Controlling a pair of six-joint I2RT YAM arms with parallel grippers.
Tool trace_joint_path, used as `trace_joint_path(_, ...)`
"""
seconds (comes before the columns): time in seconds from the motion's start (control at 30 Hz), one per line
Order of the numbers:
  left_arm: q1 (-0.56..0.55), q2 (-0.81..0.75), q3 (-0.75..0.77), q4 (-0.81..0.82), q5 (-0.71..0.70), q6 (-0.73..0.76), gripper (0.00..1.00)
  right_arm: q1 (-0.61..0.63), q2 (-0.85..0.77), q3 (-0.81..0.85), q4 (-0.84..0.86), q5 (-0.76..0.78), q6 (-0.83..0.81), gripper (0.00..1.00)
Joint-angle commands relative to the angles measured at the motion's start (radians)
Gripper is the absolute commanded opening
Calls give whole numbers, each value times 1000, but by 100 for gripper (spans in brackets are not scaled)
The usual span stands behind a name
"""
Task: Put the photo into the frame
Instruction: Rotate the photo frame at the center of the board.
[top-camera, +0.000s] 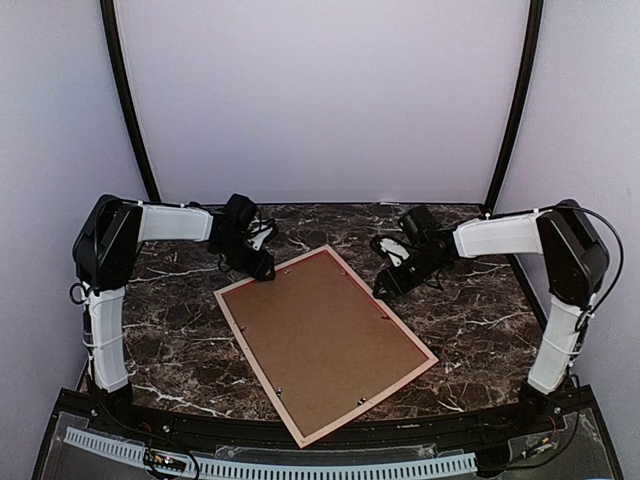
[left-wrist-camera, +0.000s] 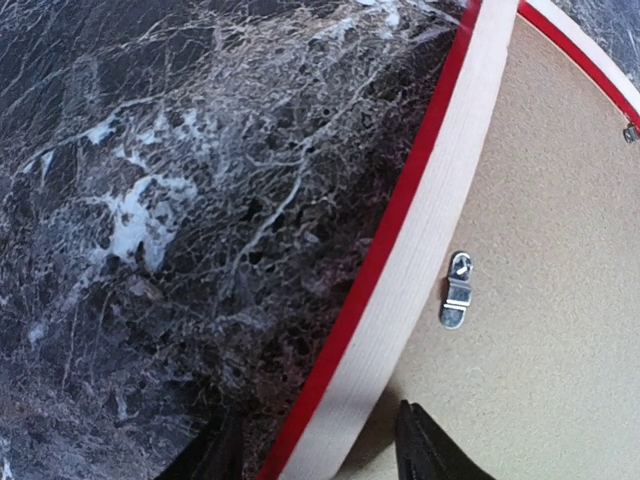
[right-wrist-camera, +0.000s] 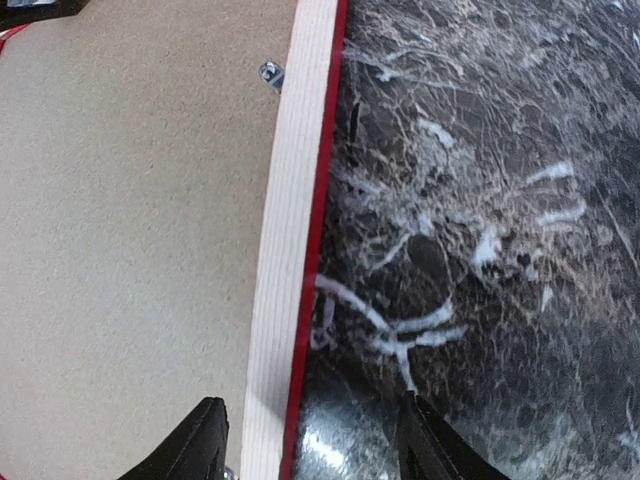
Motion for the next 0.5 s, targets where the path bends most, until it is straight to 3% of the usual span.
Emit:
trace_joint_path(0.0, 1, 7, 15, -26, -12, 8, 49, -8, -105, -93, 44, -16, 140, 59)
trace_joint_path(0.23, 5, 1, -37, -18, -55, -70, 28, -31, -220, -191, 3, 28, 273, 59)
trace_joint_path(0.47, 7, -79, -205, 49, -141, -229, 21, -39, -331, -277, -22, 130, 411, 63)
